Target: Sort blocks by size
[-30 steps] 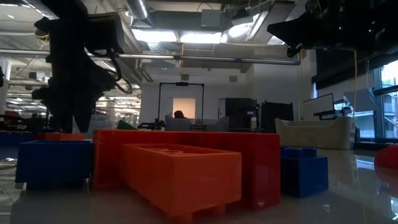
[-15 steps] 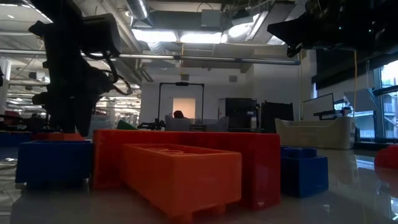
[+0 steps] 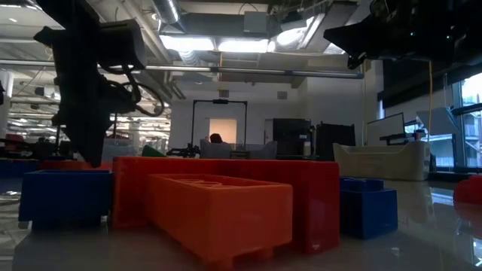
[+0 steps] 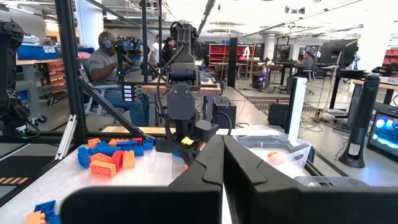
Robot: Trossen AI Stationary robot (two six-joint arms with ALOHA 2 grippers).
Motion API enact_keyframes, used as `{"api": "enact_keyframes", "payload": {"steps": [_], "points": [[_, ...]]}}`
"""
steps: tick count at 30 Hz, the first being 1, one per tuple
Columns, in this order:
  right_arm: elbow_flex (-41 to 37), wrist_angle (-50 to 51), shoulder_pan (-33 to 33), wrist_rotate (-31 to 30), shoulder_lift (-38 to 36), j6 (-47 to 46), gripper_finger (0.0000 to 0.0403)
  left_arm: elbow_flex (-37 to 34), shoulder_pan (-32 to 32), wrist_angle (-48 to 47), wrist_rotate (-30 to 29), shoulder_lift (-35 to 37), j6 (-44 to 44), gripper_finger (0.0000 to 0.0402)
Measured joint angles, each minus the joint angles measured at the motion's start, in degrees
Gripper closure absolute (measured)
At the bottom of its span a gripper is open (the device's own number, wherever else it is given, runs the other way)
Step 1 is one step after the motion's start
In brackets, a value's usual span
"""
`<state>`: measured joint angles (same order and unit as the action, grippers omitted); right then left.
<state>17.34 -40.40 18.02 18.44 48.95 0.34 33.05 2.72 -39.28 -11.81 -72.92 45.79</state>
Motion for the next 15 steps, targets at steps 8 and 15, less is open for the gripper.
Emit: {"api": "enact_keyframes", "payload": {"steps": [8,15], "points": [[0.0,0.0,0.0,0.0,0.0,0.0,0.0397,0.6,0.0,-0.3,0.0,-0.1,-2.7,0.0399],[0.0,-0.1,0.0,0.0,0.0,0.0,0.0397,6.1,0.0,-0.3,-0.7,-0.1,-7.4,0.04]]}}
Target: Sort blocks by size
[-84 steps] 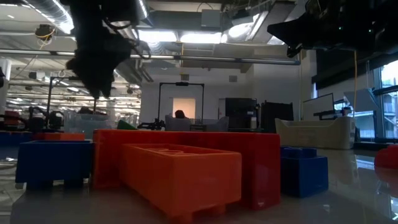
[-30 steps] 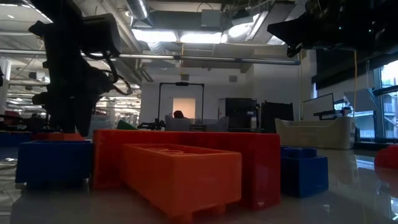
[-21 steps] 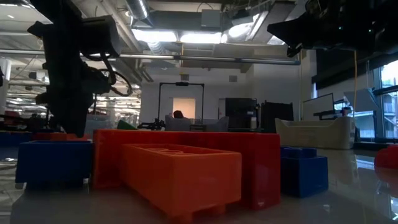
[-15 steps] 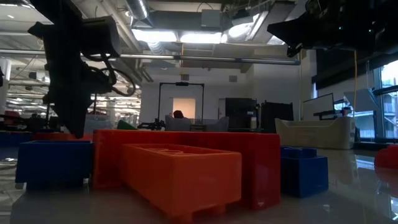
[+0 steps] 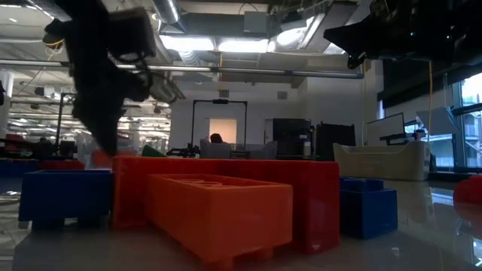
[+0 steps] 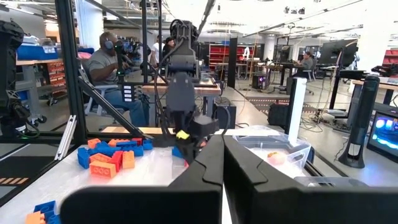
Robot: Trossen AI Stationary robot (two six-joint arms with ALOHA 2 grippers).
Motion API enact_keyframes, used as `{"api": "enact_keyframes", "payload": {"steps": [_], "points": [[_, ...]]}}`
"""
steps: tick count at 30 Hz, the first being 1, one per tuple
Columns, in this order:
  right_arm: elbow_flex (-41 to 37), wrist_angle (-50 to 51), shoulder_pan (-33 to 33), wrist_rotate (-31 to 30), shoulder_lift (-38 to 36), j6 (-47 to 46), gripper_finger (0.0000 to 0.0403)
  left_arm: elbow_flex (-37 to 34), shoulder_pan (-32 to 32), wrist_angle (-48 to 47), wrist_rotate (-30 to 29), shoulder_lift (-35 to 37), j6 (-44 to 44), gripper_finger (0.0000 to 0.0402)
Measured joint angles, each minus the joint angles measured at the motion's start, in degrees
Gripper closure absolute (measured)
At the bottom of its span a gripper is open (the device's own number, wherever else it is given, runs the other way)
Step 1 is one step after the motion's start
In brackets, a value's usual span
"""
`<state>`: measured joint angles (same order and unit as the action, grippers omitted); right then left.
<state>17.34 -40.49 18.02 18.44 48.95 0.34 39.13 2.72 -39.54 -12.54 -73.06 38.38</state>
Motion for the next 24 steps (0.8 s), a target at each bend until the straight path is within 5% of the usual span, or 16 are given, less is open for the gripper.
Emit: {"api": "enact_keyframes", "payload": {"steps": [10,24], "points": [[0.0,0.0,0.0,0.0,0.0,0.0,0.0397,8.4,2.7,8.9,-6.1,0.1,-10.9,0.0401],[0.0,-0.2,0.0,-2.9,0.0,0.2,0.0397,16.8,15.1,16.1,-3.4,-7.3,-25.1,0.0402]]}}
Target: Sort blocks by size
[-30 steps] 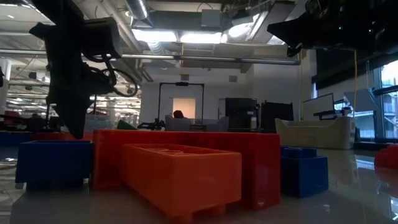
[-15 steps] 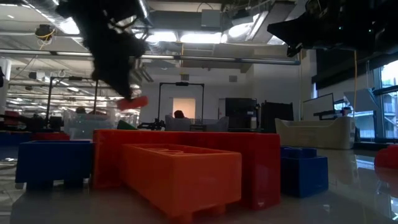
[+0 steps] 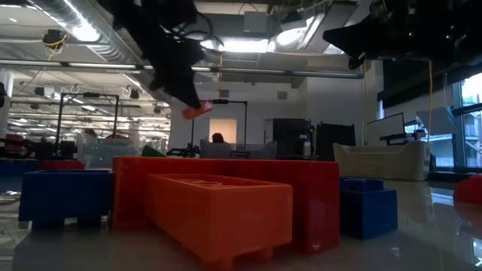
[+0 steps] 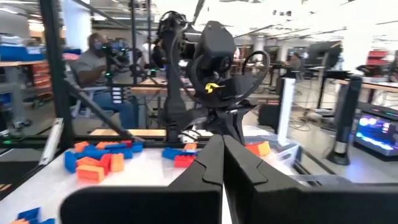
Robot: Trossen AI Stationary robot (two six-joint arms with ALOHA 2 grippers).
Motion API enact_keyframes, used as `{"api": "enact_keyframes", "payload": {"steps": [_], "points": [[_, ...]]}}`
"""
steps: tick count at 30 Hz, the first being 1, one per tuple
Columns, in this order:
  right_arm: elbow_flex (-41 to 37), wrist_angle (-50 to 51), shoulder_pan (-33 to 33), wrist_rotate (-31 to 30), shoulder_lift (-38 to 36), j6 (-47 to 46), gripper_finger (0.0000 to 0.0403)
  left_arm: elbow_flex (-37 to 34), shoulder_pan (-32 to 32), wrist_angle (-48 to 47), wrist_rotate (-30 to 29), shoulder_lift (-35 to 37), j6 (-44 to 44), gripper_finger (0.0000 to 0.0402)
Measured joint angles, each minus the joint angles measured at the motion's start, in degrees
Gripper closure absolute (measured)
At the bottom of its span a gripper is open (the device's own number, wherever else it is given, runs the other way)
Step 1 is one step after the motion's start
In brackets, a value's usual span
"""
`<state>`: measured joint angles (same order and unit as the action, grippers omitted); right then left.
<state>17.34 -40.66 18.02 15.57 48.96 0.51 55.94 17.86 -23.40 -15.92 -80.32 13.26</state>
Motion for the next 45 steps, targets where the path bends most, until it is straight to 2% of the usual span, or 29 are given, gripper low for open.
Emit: {"api": "enact_keyframes", "payload": {"steps": [13,19,24,31,39,45], "points": [[0.0,0.1,0.0,0.0,0.0,1.3,0.0397,14.6,8.3,2.1,1.0,-18.2,-9.1,0.0401],[0.0,0.2,0.0,0.0,0.0,1.3,0.0397,16.6,10.5,5.6,2.9,-23.3,-11.1,0.0401],[0.0,0.2,0.0,0.0,0.0,1.3,0.0397,16.6,11.6,7.3,2.9,-23.8,-11.1,0.0397],[0.0,0.3,0.0,0.0,0.0,1.3,0.0397,16.6,12.7,7.9,2.8,-23.8,-10.7,0.0372],[0.0,0.3,0.0,0.0,0.0,1.3,0.0397,16.6,12.6,7.1,2.9,-23.6,-10.7,0.0291],[0.0,0.4,0.0,0.0,0.0,1.3,0.0397,16.6,11.1,1.8,2.8,-19.4,-12.2,0.0241]]}}
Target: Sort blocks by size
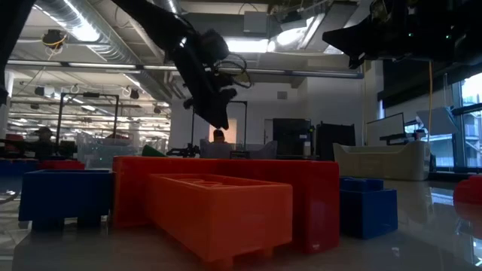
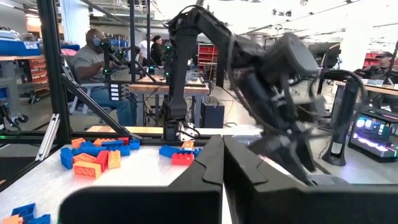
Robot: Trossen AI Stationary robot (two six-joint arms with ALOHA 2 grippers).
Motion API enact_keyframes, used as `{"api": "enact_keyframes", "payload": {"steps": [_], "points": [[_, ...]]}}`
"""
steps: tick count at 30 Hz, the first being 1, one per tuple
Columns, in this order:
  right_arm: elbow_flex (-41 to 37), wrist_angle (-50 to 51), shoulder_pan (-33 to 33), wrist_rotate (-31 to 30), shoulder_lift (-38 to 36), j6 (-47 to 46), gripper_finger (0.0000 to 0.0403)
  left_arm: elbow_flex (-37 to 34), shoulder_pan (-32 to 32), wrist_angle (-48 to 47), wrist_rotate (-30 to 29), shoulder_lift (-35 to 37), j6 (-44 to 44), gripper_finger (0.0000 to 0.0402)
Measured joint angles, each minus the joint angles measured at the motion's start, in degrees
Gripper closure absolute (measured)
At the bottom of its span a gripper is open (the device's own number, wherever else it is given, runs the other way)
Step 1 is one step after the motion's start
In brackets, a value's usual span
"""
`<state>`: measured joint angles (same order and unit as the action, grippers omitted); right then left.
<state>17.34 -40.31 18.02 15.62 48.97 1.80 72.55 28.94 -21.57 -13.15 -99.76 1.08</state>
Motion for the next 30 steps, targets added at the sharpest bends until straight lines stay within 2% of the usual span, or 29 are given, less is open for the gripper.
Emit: {"api": "enact_keyframes", "payload": {"steps": [4,8,15,23,30], "points": [[0.0,0.0,0.0,0.0,0.0,0.0,0.0397,0.0,-4.0,-3.9,0.1,5.1,0.2,0.0229],[0.0,0.0,0.0,0.0,0.0,0.0,0.0397,0.0,-11.0,-7.2,0.0,9.0,0.0,0.0229],[0.0,0.3,0.0,0.0,0.0,0.0,0.0397,0.0,-25.1,-11.7,0.2,10.5,2.2,0.0232],[0.0,0.3,0.0,0.0,0.0,0.0,0.0397,0.0,-35.8,-23.2,-2.8,10.4,14.4,0.0233],[0.0,0.3,0.0,0.0,0.0,-0.3,0.0397,-2.7,-39.1,-38.1,-6.9,10.4,30.2,0.0233]]}}
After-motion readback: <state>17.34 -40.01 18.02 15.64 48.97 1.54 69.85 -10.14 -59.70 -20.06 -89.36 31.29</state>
